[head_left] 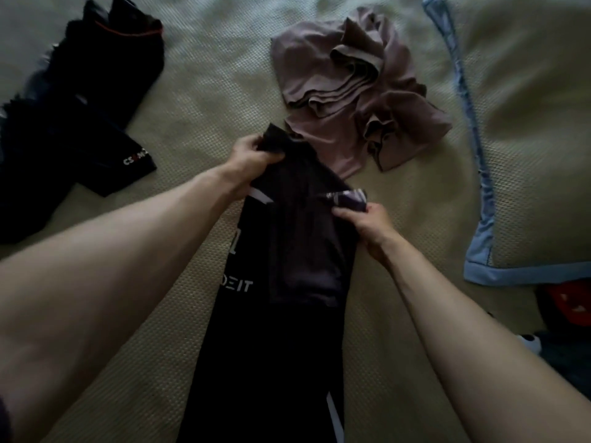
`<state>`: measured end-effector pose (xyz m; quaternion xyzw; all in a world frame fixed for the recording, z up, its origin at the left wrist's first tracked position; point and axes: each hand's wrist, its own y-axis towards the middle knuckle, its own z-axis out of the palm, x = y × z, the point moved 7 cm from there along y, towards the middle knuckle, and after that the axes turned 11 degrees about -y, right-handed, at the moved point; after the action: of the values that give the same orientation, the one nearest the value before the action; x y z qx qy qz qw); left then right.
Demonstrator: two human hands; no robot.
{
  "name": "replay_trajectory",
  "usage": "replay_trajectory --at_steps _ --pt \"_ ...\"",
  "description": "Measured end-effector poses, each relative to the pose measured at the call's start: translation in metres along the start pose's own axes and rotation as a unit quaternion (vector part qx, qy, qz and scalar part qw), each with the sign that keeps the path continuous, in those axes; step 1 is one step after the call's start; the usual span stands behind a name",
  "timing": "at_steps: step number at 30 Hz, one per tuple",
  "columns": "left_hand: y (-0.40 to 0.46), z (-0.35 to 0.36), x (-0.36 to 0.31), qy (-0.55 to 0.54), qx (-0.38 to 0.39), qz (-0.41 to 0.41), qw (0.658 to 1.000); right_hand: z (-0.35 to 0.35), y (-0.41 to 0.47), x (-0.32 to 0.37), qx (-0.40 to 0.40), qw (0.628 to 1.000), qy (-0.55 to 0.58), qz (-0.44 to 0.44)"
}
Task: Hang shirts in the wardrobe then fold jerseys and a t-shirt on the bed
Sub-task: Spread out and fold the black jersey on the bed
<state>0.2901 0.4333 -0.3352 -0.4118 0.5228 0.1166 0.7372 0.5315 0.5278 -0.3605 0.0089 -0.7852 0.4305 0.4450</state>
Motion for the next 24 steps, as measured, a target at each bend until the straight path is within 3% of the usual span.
replay_trajectory --at_steps 3,7,10,12,14,15,17,18,19,21,23,24 --pt "-0.005 -0.008 -0.064 -0.014 -0.001 0.073 0.997 -0.009 -0.005 0.065 -0.055 0.993 0.012 -0.105" --pt "-0.064 -0.003 -0.138 0.046 0.117 0.149 0.981 -0.021 -0.055 0.139 -0.018 0.965 -0.033 -0.259" --pt "-0.136 -0.017 -0.134 0.156 0.178 0.205 0.95 -0.029 -0.114 0.13 0.008 0.939 -0.121 -0.322" --pt "-0.193 -0.025 -0.098 0.208 0.263 0.213 0.918 -0.023 -0.145 0.093 0.034 0.924 -0.172 -0.34" --pt "-0.25 -0.03 -0.041 0.324 0.364 0.215 0.847 -0.013 -0.176 0.035 0.06 0.893 -0.267 -0.358" --pt "-0.276 -0.036 0.0 0.412 0.412 0.22 0.782 -0.005 -0.193 0.0 0.079 0.856 -0.344 -0.377" --pt "-0.331 -0.054 0.088 0.578 0.501 0.222 0.605 0.017 -0.23 -0.073 0.137 0.739 -0.517 -0.41" --pt "-0.35 -0.066 0.126 0.632 0.535 0.165 0.536 0.025 -0.245 -0.103 0.166 0.689 -0.574 -0.41" --pt "-0.363 -0.075 0.149 0.646 0.558 0.086 0.514 0.029 -0.255 -0.119 0.181 0.664 -0.604 -0.402" --pt "-0.353 -0.079 0.157 0.637 0.524 0.024 0.565 0.029 -0.257 -0.118 0.176 0.7 -0.591 -0.361" --pt "-0.314 -0.067 0.131 0.64 0.413 0.112 0.638 0.021 -0.238 -0.093 0.1 0.774 -0.538 -0.318" --pt "-0.291 -0.061 0.114 0.642 0.337 0.172 0.666 0.017 -0.223 -0.082 0.053 0.794 -0.524 -0.304"
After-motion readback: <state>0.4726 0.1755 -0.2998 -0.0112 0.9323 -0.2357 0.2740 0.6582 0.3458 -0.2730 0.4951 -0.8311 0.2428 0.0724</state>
